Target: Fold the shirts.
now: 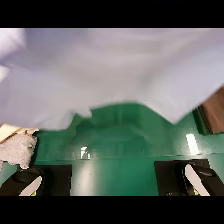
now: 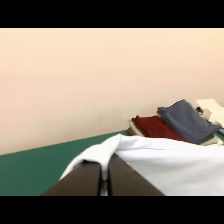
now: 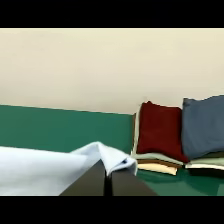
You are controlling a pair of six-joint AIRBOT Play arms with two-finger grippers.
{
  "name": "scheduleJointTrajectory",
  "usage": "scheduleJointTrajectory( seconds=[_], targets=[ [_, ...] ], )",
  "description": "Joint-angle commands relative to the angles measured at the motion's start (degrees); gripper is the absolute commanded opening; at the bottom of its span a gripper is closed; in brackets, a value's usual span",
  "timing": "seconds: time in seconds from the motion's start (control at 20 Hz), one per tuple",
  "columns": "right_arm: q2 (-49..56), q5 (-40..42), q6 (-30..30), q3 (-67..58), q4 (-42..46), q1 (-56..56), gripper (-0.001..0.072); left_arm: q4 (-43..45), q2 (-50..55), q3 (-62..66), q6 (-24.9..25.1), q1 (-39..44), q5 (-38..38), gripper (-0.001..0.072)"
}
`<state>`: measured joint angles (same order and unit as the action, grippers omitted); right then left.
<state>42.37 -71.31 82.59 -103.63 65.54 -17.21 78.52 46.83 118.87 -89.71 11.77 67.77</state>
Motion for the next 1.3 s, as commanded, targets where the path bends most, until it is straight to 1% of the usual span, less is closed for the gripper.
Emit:
scheduleJointTrajectory(
  seconds=[0.0,0.15,0.25,0.4,0.55,0.65,0.75,0.85,0.95,1.05,1.15,1.25],
  targets=[
    [7.0,-10.3,2.3,-7.7,1.6,0.0,0.0017,3.1,0.4,-7.3,0.1,0.0,0.0,0.0025],
    [15.2,-17.0,3.1,-6.4,1.6,0.0,0.0017,3.7,5.4,-19.5,-0.3,0.0,0.2,0.0026],
    [19.9,-17.5,3.1,-0.9,1.6,0.0,0.0016,3.6,10.6,-26.5,-0.3,0.0,-0.2,0.0026],
    [27.5,-15.3,2.6,9.6,1.7,0.0,0.0016,3.0,21.1,-34.0,-0.7,-0.8,-3.9,0.0026],
    [36.8,-10.4,0.8,16.8,1.8,1.0,0.0016,0.3,33.0,-35.1,-1.8,-3.8,-9.9,0.0026],
    [42.9,-6.9,0.2,16.5,2.0,2.0,0.0016,-3.2,38.4,-35.0,-1.6,-5.7,-14.9,0.0026],
    [48.7,-3.8,0.4,11.6,1.9,3.2,0.0016,-6.2,42.5,-32.7,0.7,-7.1,-17.4,0.0026],
    [53.3,-3.4,0.5,5.1,2.0,4.5,0.0017,-7.1,45.2,-28.7,1.7,-8.1,-16.6,0.0026],
    [55.8,-4.5,0.5,0.2,2.1,5.7,0.0017,-7.3,45.9,-26.6,1.7,-9.0,-14.0,0.0026],
    [56.0,-5.4,-0.2,-0.8,2.9,6.0,0.0017,-7.0,45.9,-26.7,2.8,-9.8,-8.4,0.0026],
    [56.0,-8.0,-0.2,-0.7,6.6,6.7,0.0016,-6.8,45.9,-28.0,4.6,-10.1,-3.1,0.0027],
    [56.0,-10.2,-0.2,0.2,10.1,6.9,0.0017,-7.3,45.9,-30.7,5.7,-10.1,-1.4,0.0027]
  ],
)
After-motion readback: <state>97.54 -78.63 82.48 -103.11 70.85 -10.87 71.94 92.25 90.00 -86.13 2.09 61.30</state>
